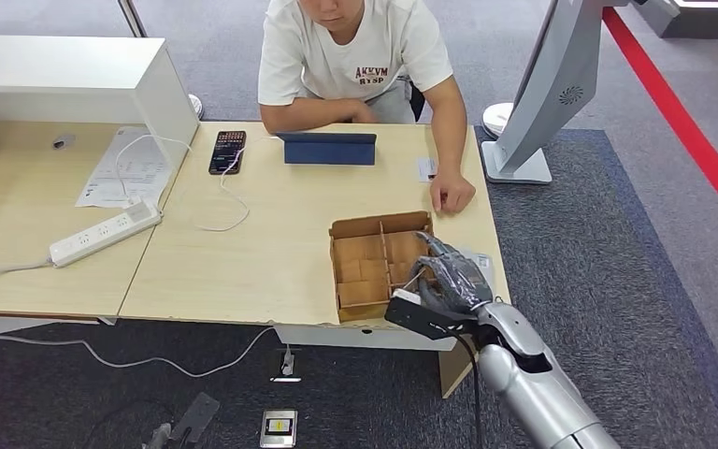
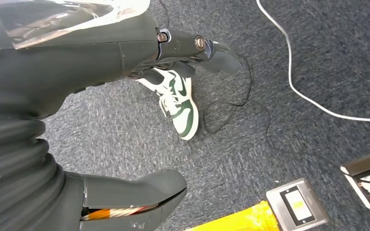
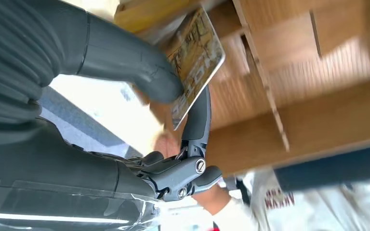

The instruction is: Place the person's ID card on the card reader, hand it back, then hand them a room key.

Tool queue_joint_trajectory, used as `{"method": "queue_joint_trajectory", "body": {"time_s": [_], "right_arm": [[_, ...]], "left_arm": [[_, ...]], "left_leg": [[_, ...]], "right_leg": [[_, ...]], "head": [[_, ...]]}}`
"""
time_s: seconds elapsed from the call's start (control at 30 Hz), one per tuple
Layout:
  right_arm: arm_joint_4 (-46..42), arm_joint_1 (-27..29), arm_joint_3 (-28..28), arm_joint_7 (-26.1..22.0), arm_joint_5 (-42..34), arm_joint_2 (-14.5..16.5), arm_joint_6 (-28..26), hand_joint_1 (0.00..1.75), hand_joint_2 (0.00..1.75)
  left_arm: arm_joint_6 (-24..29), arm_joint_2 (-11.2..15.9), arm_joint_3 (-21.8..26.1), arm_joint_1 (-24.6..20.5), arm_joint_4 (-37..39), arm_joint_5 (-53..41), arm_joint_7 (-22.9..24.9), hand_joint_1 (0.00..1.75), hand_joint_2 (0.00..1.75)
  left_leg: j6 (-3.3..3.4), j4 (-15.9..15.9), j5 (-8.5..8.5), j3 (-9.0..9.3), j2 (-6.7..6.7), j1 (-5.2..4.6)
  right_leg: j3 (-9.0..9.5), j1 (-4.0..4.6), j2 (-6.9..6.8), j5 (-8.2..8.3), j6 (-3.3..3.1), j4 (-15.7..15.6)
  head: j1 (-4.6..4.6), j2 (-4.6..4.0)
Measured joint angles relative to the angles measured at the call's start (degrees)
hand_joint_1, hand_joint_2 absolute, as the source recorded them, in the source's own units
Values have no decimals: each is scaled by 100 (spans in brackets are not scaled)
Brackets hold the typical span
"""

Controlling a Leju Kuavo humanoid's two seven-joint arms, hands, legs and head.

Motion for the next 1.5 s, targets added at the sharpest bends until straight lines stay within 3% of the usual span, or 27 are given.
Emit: {"method": "queue_joint_trajectory", "body": {"time_s": [0.07,0.17,0.2,0.3,0.77,0.97,1.37,1.5], "right_arm": [[-73,-79,-32,-3,1,-25,-73,175,175],[-189,-211,-85,1,28,-82,-163,175,175],[-231,-255,-108,1,37,-106,-194,175,175],[-386,-388,-219,6,62,-192,-255,175,175],[-1035,-905,-891,-25,322,-538,-175,175,175],[-631,-1493,-945,-323,477,-511,-283,175,175],[-127,-1771,-989,-401,534,-426,-328,175,175],[343,-2230,-971,-603,746,-304,-441,175,175]], "left_arm": [[5,-1,-1,-2,0,-3,-22,0,175],[15,-1,-5,-4,0,-15,-47,0,44],[25,-2,-8,-4,0,-24,-55,0,44],[32,-3,-15,-5,0,-43,-69,0,175],[-28,-5,-197,-43,-24,-166,-41,0,175],[-114,-2,-334,-157,-72,-308,106,0,175],[-125,3,-493,-197,-113,-332,122,0,175],[-190,9,-583,-255,-137,-457,191,0,175]], "left_leg": [[0,0,0,1,0,0],[0,1,0,1,1,0],[0,1,0,2,1,0],[0,2,0,2,0,-1],[0,2,0,0,0,-1],[-1,2,3,0,-3,0],[-1,2,2,-4,-3,0],[-4,2,5,-10,-3,-1]], "right_leg": [[0,0,0,0,0,0],[0,0,0,1,0,0],[0,0,0,1,0,0],[1,-1,0,1,1,0],[0,-1,0,2,0,1],[2,0,0,3,0,2],[0,0,0,3,1,2],[-6,-2,0,7,0,6]], "head": [[1,0],[0,0],[0,0],[1,0],[0,0],[0,0],[1,0],[0,0]]}}
